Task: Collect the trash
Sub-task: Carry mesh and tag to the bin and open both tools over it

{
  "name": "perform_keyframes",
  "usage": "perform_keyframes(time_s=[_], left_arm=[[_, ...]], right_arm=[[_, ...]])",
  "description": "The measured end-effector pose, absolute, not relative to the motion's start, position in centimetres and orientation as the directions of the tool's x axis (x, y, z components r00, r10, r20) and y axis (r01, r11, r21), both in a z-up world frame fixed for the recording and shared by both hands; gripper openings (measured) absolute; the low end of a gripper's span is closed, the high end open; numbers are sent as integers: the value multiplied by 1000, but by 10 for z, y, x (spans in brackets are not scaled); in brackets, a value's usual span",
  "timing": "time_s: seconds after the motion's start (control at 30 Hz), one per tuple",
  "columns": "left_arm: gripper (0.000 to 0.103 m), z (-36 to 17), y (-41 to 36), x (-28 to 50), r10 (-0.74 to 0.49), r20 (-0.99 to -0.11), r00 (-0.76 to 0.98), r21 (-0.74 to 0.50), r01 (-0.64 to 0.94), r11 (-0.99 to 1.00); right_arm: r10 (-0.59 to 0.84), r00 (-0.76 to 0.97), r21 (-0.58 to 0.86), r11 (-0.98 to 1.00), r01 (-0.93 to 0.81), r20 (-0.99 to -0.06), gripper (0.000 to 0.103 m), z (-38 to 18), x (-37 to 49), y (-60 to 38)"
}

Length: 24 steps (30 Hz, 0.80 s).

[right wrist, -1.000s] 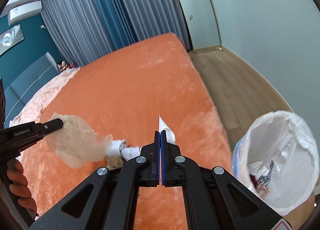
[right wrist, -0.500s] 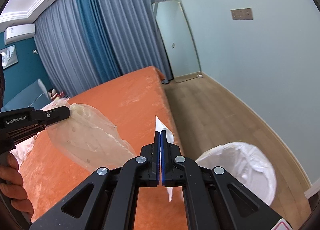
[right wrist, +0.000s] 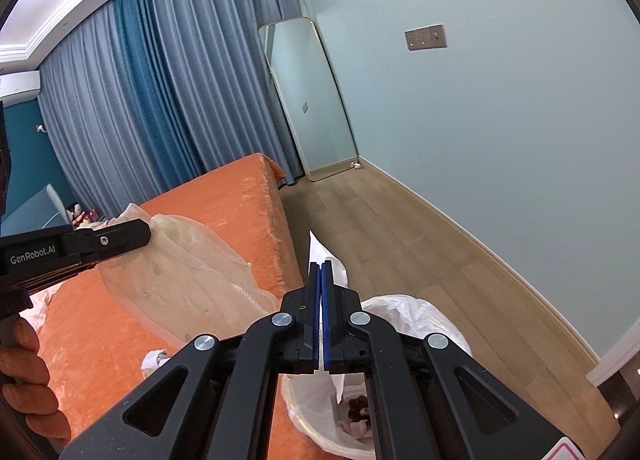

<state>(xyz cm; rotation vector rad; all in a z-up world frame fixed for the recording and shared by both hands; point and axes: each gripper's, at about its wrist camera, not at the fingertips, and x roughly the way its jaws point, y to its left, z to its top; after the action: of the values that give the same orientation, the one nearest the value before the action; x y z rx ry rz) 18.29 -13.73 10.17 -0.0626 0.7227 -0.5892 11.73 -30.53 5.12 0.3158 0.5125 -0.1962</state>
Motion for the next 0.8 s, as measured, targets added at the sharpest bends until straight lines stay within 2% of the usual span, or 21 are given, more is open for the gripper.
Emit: perform_keyframes(time_s=[0.2, 0.3, 0.37, 0.43, 0.53, 0.6, 0.67, 0.8], left_arm=[[7, 91, -168, 182, -554, -615, 561, -247, 531, 811], [12, 87, -178, 184, -561, -622, 546, -253, 537, 805], [43, 85, -183, 185, -550, -632, 546, -250, 528, 812], [50, 83, -184, 185, -533, -629, 567, -238, 512, 825], [50, 79, -186, 185, -511, -637, 577, -208, 509, 835], [51, 75, -185, 186, -495, -645, 583, -195, 500, 844], [51, 71, -181, 187, -486, -652, 581, -197, 489, 849], [51, 68, -172, 189, -474, -659, 584, -205, 467, 860]], right_arm=[[-124, 846, 245, 927, 285, -519, 1, 46, 111, -315], [-118, 839, 244, 927, 285, -531, 1, 43, 112, -318], [-127, 831, 235, 926, 295, -542, 7, 41, 112, -318], [-132, 826, 234, 924, 304, -548, 9, 40, 113, -320], [-128, 822, 242, 920, 307, -555, 11, 39, 112, -320], [-126, 823, 250, 918, 309, -554, 19, 38, 111, -320], [-136, 826, 251, 915, 317, -547, 37, 39, 107, -318], [-135, 829, 249, 917, 312, -543, 41, 41, 108, -315]])
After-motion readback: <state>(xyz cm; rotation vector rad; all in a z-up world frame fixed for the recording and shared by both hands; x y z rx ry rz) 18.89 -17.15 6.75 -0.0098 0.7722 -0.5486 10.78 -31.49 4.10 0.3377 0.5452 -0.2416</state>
